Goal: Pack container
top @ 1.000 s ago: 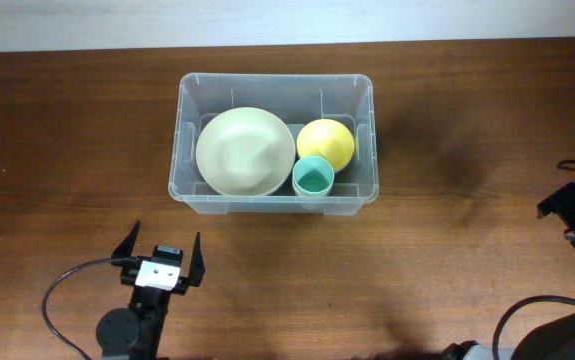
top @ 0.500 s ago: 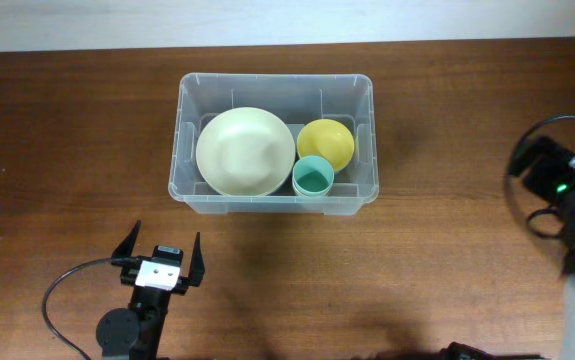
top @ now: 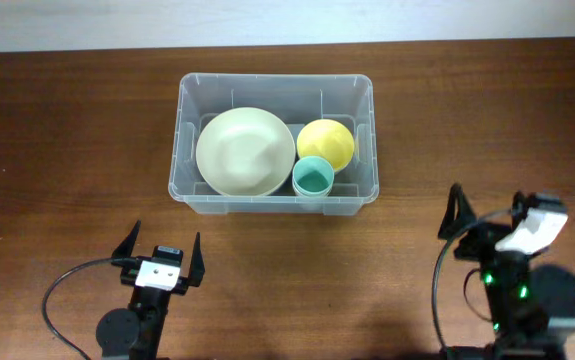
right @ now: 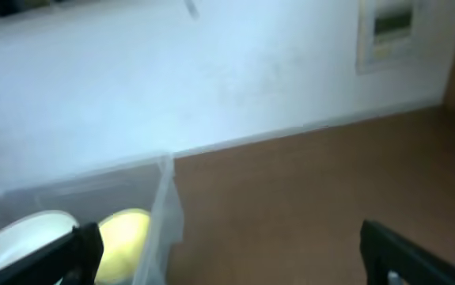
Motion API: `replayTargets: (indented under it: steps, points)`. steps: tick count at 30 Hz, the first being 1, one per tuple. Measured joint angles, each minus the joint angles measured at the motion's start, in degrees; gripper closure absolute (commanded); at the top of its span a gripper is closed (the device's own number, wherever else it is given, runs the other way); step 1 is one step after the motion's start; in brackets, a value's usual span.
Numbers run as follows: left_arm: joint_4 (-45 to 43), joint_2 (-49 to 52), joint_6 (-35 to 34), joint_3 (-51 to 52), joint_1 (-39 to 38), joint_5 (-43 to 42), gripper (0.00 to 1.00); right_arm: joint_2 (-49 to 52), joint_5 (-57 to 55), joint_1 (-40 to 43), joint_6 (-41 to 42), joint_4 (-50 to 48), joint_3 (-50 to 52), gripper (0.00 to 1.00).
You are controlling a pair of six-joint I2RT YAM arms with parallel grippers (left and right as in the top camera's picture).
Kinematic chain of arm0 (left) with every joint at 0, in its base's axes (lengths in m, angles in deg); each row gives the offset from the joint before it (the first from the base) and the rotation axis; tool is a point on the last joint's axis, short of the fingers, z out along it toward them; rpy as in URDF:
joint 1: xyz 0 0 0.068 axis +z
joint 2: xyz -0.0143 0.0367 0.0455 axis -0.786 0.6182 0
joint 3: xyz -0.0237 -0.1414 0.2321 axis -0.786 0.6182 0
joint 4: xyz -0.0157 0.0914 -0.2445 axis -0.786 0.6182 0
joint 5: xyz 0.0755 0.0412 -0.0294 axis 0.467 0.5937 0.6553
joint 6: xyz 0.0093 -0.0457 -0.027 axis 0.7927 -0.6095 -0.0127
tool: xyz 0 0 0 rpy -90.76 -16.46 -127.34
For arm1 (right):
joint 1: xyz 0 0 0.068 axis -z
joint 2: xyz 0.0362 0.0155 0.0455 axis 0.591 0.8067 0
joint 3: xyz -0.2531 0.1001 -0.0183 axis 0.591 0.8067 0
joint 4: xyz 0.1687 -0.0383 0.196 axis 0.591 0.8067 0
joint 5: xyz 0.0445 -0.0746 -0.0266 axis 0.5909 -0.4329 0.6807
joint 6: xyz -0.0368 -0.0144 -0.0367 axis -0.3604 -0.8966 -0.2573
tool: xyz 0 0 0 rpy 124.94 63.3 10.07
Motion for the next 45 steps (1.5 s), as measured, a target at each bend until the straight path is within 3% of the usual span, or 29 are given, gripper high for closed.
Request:
replayTargets:
  steps: [6, 15, 27, 45]
  points:
    - [0.00, 0.00, 0.00, 0.00, 0.00, 0.00, 0.00, -10.03, 2.97, -1.66, -9.14, -11.19, 10.32, 0.01]
    - [0.00, 0.00, 0.00, 0.00, 0.00, 0.00, 0.00, -13.05, 4.85, -1.97, -13.35, -18.18, 16.28, 0.01]
    - [0.00, 0.00, 0.00, 0.00, 0.00, 0.00, 0.00, -19.32, 5.09, -1.97, -13.81, -19.54, 20.55, 0.01]
    - [0.00, 0.00, 0.00, 0.00, 0.00, 0.00, 0.00, -19.63, 5.25, -1.97, -14.14, -19.54, 29.05, 0.01]
